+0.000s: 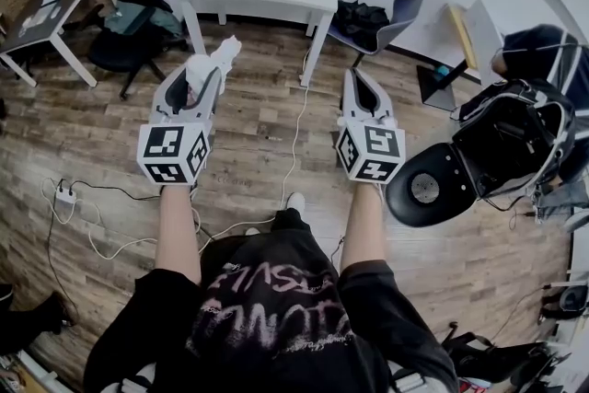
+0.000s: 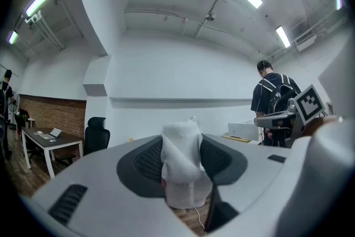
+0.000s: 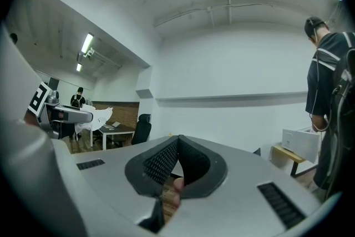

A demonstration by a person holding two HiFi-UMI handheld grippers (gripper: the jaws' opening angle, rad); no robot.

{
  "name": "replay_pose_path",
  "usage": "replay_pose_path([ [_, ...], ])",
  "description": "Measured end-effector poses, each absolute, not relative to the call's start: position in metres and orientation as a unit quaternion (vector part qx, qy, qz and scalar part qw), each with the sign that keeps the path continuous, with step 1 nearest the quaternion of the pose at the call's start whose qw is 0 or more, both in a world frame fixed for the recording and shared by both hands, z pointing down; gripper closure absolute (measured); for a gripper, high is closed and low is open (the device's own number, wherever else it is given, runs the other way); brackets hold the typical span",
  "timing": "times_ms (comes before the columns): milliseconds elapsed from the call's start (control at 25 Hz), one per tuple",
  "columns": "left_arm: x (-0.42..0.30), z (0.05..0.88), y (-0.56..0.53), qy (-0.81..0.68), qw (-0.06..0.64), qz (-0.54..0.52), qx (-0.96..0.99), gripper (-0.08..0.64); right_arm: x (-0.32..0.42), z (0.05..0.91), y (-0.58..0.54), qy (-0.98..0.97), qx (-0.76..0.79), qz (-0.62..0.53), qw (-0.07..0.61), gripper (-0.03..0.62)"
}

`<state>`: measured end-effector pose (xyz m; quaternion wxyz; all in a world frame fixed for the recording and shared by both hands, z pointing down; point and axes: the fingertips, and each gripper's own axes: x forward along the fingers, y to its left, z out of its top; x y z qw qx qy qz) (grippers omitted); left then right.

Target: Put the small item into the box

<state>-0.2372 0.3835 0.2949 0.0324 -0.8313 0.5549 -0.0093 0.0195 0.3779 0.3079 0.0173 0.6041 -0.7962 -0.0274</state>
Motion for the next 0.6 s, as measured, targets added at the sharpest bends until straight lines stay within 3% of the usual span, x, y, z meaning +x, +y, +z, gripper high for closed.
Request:
replay_pose_path([
  [600, -0.213, 0.309, 0.325, 0.554, 0.022, -0.022, -0.832, 0.377, 0.038, 0.321, 0.32, -0.802, 0.596, -0.027, 0.024, 0.581],
])
